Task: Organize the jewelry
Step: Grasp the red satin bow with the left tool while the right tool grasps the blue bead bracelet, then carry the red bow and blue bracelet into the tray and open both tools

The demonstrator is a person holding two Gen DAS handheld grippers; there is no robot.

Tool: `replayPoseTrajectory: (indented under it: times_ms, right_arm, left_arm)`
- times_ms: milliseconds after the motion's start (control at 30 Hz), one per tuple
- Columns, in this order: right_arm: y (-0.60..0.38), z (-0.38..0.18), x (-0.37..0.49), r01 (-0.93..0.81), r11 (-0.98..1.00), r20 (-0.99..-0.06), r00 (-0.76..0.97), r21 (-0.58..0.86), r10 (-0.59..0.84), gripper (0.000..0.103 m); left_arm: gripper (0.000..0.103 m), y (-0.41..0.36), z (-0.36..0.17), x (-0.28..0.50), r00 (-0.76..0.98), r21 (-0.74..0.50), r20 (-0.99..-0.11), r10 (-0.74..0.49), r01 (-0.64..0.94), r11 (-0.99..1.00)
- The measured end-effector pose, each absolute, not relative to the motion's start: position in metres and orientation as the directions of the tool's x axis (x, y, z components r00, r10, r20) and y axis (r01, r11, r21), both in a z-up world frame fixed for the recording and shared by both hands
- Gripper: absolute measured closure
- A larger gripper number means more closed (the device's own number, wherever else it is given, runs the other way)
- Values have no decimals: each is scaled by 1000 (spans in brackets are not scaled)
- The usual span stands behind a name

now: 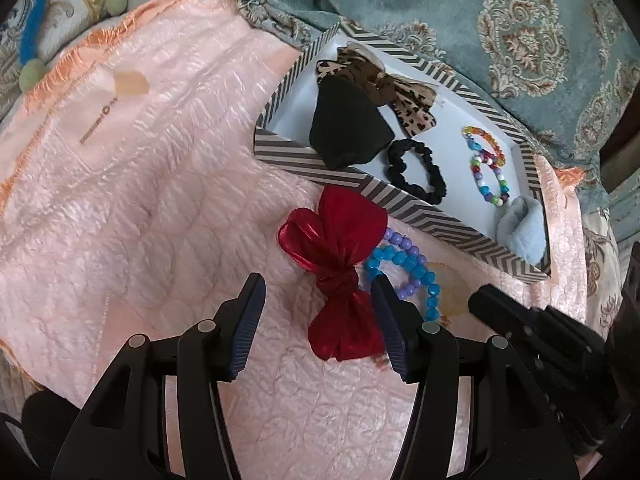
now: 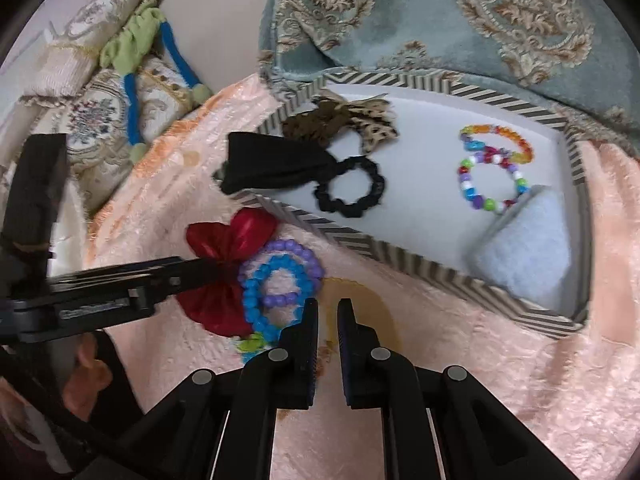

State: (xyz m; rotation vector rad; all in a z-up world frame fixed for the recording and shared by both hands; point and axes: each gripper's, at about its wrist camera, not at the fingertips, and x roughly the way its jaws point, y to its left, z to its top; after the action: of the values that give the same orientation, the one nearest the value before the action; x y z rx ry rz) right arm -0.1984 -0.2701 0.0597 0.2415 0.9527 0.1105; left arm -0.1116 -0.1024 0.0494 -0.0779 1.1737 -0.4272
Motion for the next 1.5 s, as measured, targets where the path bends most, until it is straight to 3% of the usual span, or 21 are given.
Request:
replayPoseTrajectory:
  times_ms: [67, 100, 167, 200, 333, 400, 467, 600, 1100, 1500]
  right_arm:
    - [-266, 53, -194, 6, 963, -804, 552, 268, 220, 78]
    - [-263, 48, -190, 12, 963, -812, 540, 268, 219, 65]
    - [-261, 41, -186, 19, 959, -813, 535, 283, 229, 63]
    - [-260, 36, -183, 25, 956, -815, 531, 291, 234, 64]
    - [-260, 32, -180, 37, 960, -813, 541, 277, 214, 93]
    - [-262, 34, -183, 32, 961, -810, 546, 276, 215, 93]
    - [-264, 40, -189, 26, 969, -804, 563, 247, 190, 93]
    - [-277, 54, -201, 41, 965, -782, 595, 257, 183, 93]
    - [-288, 116, -234, 40, 973, -713, 688, 226, 138, 93]
    - [-288, 146, -242, 34, 983, -688, 718, 181, 102, 93]
  left_arm:
    - [48, -101, 47, -109, 312, -291, -876, -368, 266, 919]
    - [48, -101, 46, -108, 308, -295, -877, -369, 260, 919]
    - [48, -103, 42, -106, 299, -300, -880, -370, 255, 919]
    - [48, -104, 40, -105, 294, -301, -882, -369, 253, 920]
    - [48, -104, 32, -100, 279, -317, -883, -376, 234, 919]
    - [50, -104, 28, -98, 276, -323, -883, -380, 231, 918]
    - [73, -104, 29, -98, 281, -320, -880, -383, 245, 915]
    - [84, -103, 33, -99, 266, -336, -876, -403, 263, 904]
    - [86, -85, 94, -124, 373, -305, -826, -422, 334, 892]
    - [86, -100, 128, -137, 479, -188, -791, -381, 401, 896]
